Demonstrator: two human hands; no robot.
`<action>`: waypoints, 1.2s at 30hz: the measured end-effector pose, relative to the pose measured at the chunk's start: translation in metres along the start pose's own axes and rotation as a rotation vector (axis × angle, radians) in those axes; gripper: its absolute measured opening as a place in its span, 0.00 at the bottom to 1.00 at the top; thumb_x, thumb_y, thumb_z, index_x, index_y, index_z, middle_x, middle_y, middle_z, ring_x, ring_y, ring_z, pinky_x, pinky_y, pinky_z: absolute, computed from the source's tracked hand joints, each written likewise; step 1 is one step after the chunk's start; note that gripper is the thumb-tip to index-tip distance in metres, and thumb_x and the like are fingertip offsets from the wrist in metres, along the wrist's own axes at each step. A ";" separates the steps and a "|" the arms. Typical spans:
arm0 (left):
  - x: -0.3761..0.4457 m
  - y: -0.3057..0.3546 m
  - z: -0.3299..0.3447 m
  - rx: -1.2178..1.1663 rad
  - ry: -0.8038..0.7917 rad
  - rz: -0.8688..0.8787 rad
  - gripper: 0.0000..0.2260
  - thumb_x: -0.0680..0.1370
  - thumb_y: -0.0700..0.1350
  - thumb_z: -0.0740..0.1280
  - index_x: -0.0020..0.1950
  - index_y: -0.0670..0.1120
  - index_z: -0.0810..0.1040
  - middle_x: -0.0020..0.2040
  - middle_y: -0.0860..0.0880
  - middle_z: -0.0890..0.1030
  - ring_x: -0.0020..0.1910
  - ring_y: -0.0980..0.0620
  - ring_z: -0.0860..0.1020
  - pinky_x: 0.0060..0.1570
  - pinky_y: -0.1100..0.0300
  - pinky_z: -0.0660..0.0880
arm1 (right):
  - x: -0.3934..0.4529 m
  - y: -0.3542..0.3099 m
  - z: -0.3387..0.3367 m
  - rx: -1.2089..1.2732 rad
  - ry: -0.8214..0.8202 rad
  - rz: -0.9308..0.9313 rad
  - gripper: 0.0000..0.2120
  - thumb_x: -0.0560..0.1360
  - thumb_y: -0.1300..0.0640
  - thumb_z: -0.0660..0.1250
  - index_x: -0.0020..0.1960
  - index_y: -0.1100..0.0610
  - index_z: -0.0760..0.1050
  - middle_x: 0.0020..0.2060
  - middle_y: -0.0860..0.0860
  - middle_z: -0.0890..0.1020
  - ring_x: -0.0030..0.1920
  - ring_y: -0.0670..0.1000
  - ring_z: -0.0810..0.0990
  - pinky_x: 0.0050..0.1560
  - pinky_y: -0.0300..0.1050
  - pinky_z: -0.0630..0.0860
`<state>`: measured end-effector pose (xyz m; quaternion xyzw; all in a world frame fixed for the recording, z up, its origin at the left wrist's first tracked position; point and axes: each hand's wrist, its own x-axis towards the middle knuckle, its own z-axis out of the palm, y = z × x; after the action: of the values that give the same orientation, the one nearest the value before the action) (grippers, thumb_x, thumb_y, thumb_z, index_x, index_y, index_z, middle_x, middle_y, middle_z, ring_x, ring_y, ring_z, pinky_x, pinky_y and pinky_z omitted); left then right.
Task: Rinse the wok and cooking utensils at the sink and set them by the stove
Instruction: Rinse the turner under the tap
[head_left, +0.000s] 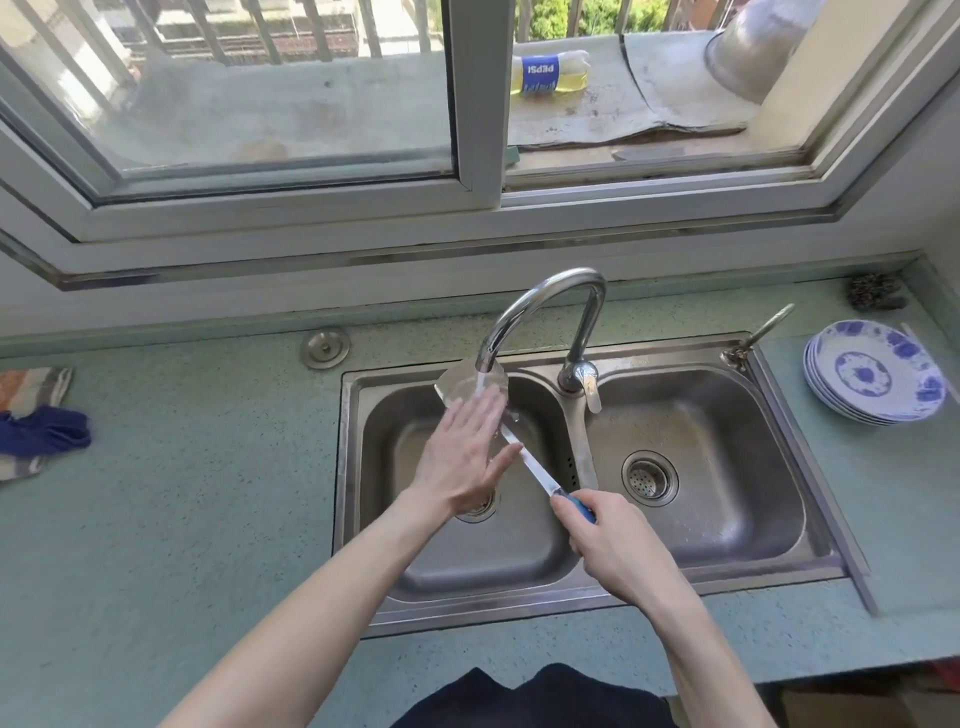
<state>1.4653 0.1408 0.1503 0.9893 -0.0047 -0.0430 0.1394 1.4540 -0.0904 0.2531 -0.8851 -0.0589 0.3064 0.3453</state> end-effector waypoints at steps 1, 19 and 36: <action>0.004 -0.004 -0.004 0.011 0.013 -0.023 0.36 0.83 0.68 0.37 0.85 0.47 0.48 0.84 0.48 0.47 0.83 0.53 0.43 0.82 0.51 0.42 | -0.002 -0.001 0.001 -0.007 -0.007 -0.005 0.22 0.83 0.41 0.61 0.41 0.57 0.75 0.30 0.53 0.77 0.31 0.50 0.71 0.35 0.47 0.68; 0.010 -0.003 -0.005 -0.053 0.040 -0.119 0.36 0.83 0.67 0.38 0.84 0.46 0.47 0.84 0.48 0.46 0.83 0.52 0.42 0.82 0.49 0.43 | 0.001 -0.001 0.004 -0.041 0.005 -0.013 0.22 0.84 0.41 0.61 0.37 0.53 0.71 0.31 0.50 0.78 0.34 0.54 0.76 0.38 0.50 0.71; 0.007 -0.019 -0.021 0.025 -0.015 0.009 0.35 0.84 0.67 0.42 0.85 0.47 0.48 0.84 0.49 0.46 0.83 0.52 0.44 0.82 0.50 0.45 | 0.004 -0.004 0.005 0.016 -0.013 -0.009 0.22 0.83 0.41 0.61 0.37 0.54 0.71 0.30 0.50 0.77 0.32 0.51 0.72 0.36 0.47 0.68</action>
<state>1.4742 0.1648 0.1642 0.9906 -0.0106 -0.0499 0.1269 1.4549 -0.0825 0.2507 -0.8801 -0.0627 0.3110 0.3532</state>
